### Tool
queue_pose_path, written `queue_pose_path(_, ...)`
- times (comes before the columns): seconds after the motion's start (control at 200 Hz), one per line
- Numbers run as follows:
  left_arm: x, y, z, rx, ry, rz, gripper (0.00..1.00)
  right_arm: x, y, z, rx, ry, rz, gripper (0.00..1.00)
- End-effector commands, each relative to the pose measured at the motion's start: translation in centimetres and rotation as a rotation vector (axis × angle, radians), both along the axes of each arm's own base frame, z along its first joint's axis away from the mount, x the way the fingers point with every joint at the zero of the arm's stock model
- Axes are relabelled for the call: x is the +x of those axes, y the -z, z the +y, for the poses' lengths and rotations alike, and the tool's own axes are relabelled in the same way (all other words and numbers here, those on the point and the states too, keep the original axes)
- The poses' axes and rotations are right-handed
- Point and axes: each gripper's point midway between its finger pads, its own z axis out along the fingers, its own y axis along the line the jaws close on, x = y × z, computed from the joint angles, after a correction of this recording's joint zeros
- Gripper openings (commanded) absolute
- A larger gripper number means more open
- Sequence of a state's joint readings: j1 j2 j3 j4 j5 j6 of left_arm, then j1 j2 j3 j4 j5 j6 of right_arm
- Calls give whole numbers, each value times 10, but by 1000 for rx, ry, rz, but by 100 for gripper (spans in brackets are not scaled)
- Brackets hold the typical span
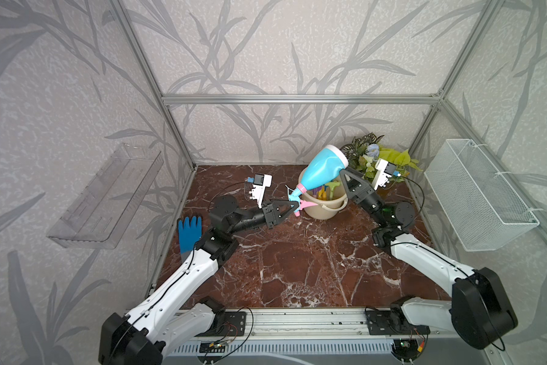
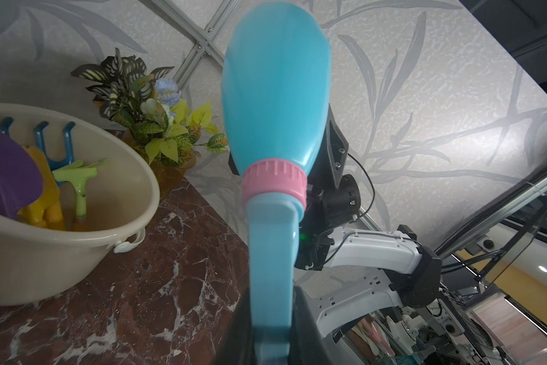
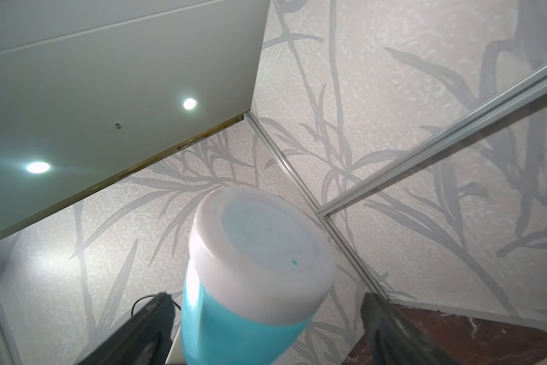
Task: Organize the gardening tools
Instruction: Adjust the gardening tool at the center of the board.
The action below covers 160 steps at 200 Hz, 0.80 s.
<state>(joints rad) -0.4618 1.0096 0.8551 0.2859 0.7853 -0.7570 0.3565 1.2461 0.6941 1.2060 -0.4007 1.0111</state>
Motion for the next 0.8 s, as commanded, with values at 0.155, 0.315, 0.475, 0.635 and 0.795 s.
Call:
queue_pose_path(0.155,23,9,39,287,-217,35,0,5,33,-33,-199,207,152,98)
queue_pose_path(0.315,41,26,61,488,-341,98,0,2,39,-28,-327,197,197,98)
queue_pose_path(0.475,52,37,82,627,-440,138,0,1,46,-22,-374,165,225,98)
queue_pose_path(0.635,58,55,90,769,-445,167,0,3,54,-3,-449,93,255,98)
queue_pose_path(0.795,63,58,95,843,-491,161,0,4,61,16,-522,55,264,98)
